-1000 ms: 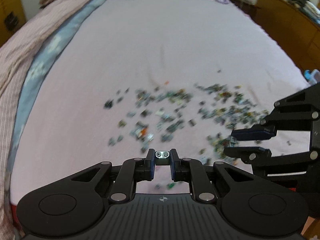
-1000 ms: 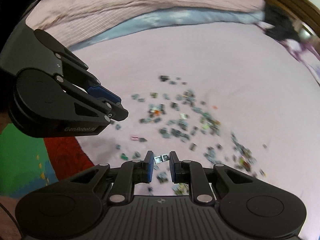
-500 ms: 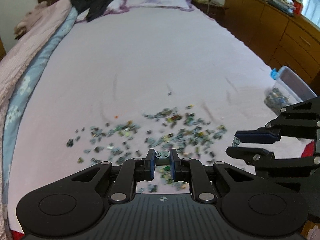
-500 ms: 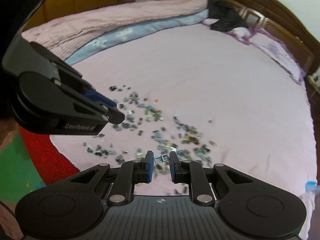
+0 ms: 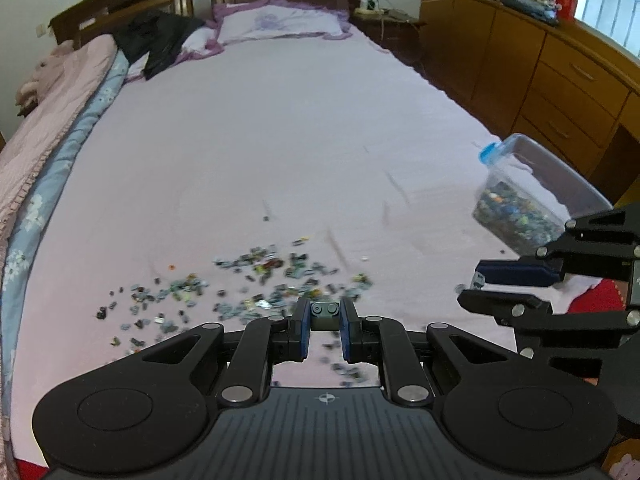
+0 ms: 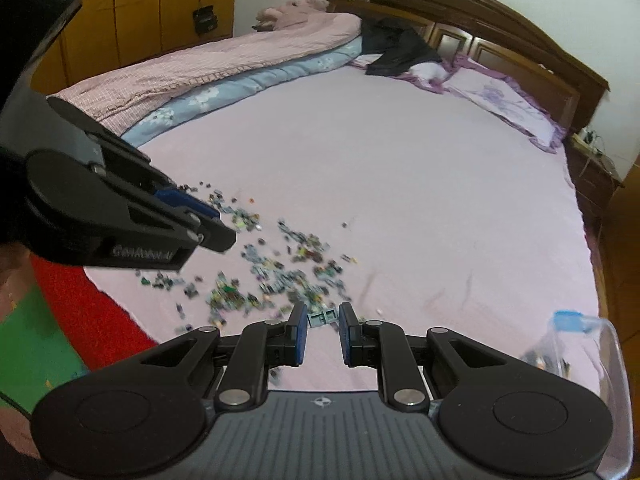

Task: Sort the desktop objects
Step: 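Carry both held bricks over to the clear plastic box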

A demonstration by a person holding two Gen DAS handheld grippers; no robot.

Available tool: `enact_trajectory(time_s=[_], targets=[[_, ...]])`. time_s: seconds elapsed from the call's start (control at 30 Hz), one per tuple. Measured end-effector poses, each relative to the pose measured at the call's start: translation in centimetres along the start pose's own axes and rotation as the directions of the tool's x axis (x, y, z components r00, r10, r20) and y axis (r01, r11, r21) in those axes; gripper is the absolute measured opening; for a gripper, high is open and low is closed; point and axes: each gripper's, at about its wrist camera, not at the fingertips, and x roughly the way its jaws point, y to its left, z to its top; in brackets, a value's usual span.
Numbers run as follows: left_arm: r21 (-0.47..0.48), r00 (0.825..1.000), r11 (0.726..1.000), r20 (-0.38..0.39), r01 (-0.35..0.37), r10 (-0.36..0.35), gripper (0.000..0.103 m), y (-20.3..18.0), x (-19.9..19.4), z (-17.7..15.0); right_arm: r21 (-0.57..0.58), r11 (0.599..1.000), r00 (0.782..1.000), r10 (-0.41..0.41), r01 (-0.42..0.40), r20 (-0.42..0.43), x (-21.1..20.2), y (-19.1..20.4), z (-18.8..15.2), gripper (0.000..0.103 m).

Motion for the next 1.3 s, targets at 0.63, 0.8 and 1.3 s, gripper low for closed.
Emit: enact_trajectory(time_s=[0.63, 0.8, 1.3], targets=[[0.203, 0.989, 0.968, -0.010, 0.145, -0.146, 0.017, -11.6, 1.5, 3.9, 0.204, 0.962, 0.983, -0.181, 0.183, -0.029, -7.6, -7.9, -8.3, 0.018], [0.260, 0.975, 0.942, 0.011, 0.213, -0.224, 0.017, -13.2, 2.9, 5.7, 0.283, 0.919, 0.962, -0.266, 0.274, -0.067, -8.5, -10.4, -9.2, 0.018], [0.319, 0.965, 0.919, 0.039, 0.233, -0.258, 0.017, -16.1, 4.9, 8.5, 0.320, 0.887, 0.942, -0.331, 0.333, -0.063, -7.8, -13.4, -8.9, 0.018]])
